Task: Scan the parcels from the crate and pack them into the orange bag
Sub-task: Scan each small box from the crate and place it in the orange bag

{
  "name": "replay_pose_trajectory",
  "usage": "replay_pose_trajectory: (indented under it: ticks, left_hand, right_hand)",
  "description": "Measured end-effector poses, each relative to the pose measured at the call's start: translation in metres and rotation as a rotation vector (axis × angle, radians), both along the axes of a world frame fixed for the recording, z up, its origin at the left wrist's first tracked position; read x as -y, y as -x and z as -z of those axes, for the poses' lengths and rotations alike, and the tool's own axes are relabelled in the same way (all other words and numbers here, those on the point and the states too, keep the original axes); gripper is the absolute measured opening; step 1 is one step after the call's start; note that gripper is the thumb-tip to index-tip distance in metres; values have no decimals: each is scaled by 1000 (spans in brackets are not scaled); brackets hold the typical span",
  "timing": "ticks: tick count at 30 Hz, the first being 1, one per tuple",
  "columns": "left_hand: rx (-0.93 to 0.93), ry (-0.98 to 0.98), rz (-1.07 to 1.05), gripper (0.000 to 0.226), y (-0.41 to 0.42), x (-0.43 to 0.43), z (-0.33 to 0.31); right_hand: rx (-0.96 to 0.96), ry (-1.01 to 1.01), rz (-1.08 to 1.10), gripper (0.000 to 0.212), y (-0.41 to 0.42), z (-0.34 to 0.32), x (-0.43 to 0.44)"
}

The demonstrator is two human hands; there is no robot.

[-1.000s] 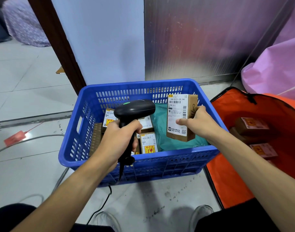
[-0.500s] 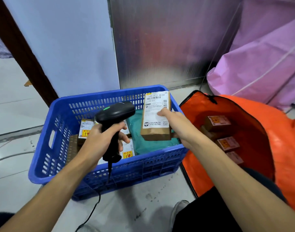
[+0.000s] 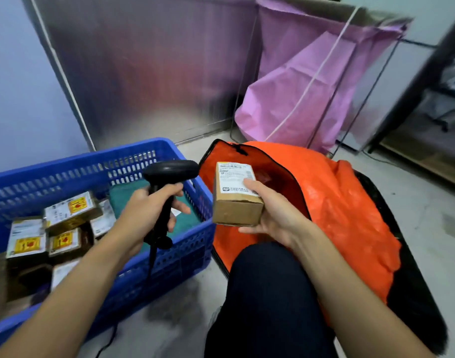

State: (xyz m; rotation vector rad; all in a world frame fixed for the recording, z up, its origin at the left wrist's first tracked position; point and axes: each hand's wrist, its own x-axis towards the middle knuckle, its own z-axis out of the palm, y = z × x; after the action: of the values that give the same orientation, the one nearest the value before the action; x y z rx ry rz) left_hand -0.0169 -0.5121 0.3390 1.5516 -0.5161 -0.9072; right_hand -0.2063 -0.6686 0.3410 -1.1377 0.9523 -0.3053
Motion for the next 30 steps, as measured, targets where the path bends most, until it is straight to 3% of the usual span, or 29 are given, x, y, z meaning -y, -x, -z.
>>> replay_pose_trajectory:
  ticks: [3, 7, 10, 13, 18, 21, 25, 28, 30]
  left_hand:
    - [-75, 2, -29, 20, 4, 18, 28]
    - [-230, 47, -28, 55, -6, 44, 54]
    - [-245, 79, -15, 30, -15, 63, 71]
    - [-252, 119, 3, 33, -21, 85, 87]
    - [-306, 112, 142, 38, -18, 107, 99]
    - [-290, 88, 139, 36, -16, 117, 108]
    - [-306, 86, 113, 39, -16, 120, 113]
    - [-305, 86, 130, 37, -16, 119, 112]
    - [-288, 76, 156, 38, -16, 122, 112]
  right_hand:
    - [-40, -138, 128, 29, 14, 42, 17]
    - [-11, -281, 347, 41, 28, 109, 51]
    - [19, -328, 490, 25, 25, 148, 74]
    - [20, -339, 586, 21, 16, 177, 101]
    - [-198, -237, 553, 60, 3, 210, 146]
    - [-309, -191, 589, 67, -2, 224, 167]
    - [-315, -200, 612, 60, -4, 239, 190]
    - [-182, -235, 667, 38, -5, 248, 204]
    - [-188, -224, 665, 35, -4, 249, 210]
